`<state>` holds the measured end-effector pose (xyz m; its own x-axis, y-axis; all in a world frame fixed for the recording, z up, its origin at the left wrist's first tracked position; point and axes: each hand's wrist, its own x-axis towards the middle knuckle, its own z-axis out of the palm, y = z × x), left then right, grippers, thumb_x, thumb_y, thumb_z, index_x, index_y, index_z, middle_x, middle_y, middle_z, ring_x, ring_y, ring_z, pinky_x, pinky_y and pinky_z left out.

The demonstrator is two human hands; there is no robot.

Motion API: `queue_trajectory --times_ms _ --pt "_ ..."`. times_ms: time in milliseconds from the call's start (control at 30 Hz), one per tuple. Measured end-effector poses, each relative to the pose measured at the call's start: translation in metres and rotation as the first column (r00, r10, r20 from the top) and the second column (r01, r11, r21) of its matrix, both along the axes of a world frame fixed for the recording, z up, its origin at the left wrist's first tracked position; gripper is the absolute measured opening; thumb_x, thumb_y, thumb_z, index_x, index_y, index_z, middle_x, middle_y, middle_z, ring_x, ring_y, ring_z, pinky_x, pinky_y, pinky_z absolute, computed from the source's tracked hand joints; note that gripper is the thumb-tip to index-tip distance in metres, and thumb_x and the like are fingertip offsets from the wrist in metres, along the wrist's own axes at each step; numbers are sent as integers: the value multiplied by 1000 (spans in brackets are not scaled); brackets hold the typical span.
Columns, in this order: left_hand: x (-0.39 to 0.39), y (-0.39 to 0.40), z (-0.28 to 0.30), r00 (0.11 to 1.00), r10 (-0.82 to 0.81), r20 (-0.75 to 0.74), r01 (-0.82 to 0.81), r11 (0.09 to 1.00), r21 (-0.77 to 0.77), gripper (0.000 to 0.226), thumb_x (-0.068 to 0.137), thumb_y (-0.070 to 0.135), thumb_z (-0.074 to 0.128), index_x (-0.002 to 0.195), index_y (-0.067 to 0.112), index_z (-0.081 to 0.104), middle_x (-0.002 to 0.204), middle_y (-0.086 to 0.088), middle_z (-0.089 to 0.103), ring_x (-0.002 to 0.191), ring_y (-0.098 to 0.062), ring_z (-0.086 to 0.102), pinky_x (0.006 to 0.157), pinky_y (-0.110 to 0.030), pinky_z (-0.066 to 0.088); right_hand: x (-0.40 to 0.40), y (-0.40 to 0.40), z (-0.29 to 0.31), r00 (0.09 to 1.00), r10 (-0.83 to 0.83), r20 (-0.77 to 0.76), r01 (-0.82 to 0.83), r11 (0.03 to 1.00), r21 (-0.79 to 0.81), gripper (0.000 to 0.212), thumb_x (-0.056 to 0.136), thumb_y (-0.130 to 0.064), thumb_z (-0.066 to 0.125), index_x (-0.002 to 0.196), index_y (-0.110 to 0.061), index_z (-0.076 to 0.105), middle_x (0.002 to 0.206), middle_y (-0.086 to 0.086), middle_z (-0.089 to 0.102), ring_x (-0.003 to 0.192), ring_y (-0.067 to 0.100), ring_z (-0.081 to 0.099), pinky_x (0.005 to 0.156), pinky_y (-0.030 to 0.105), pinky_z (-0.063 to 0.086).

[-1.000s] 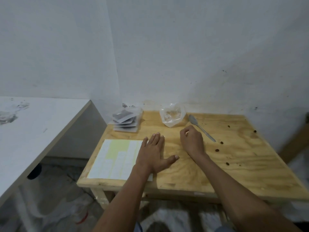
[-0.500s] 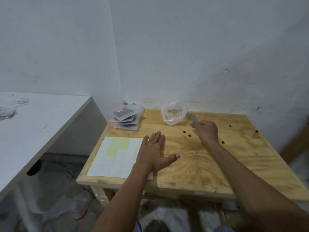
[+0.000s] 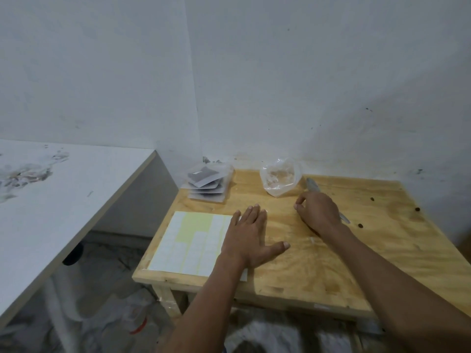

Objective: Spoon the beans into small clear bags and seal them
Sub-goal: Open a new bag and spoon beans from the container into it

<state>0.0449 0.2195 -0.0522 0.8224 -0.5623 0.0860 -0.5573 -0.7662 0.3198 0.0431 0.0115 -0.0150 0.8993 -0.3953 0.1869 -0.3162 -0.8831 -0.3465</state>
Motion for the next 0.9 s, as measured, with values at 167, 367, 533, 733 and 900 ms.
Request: queue_trajectory --times_ms 167,367,533,733,900 --pt "0 0 0 1000 4 2 -4 1000 10 110 82 89 38 164 18 16 172 -3 6 159 -15 0 128 -43 -4 6 -6 5 932 -293 215 50 689 723 28 93 -23 60 66 -15 54 57 -4 47 45 14 40 45 25 34" --pt "-1 0 0 1000 2 0 -2 1000 0 109 83 88 40 163 17 18 172 -4 8 159 -16 1 129 -44 -1 -4 -22 7 888 -459 -20 -190 -408 893 19 88 -17 34 74 -14 46 59 -1 38 41 12 24 37 19 19" --pt "1 0 -3 1000 2 2 -2 1000 -6 109 82 89 39 163 18 19 172 -3 8 159 -16 1 129 -45 -1 -13 -27 7 914 -404 38 97 310 946 32 88 -29 65 64 -11 54 55 0 40 43 17 34 43 23 27" --pt "1 0 -2 1000 3 1 -3 1000 -12 109 82 88 39 163 18 18 172 -3 9 159 -16 2 129 -44 -1 -25 -16 -1 995 -104 2 97 931 351 14 81 -35 84 89 -24 81 105 1 76 106 21 67 82 33 52" --pt "0 0 0 1000 2 2 -2 1000 -12 108 83 87 41 163 18 19 172 -4 9 159 -16 2 129 -44 -1 -29 -5 1 994 -108 22 98 961 260 12 89 -29 78 90 -17 79 99 3 74 92 19 64 73 30 45"
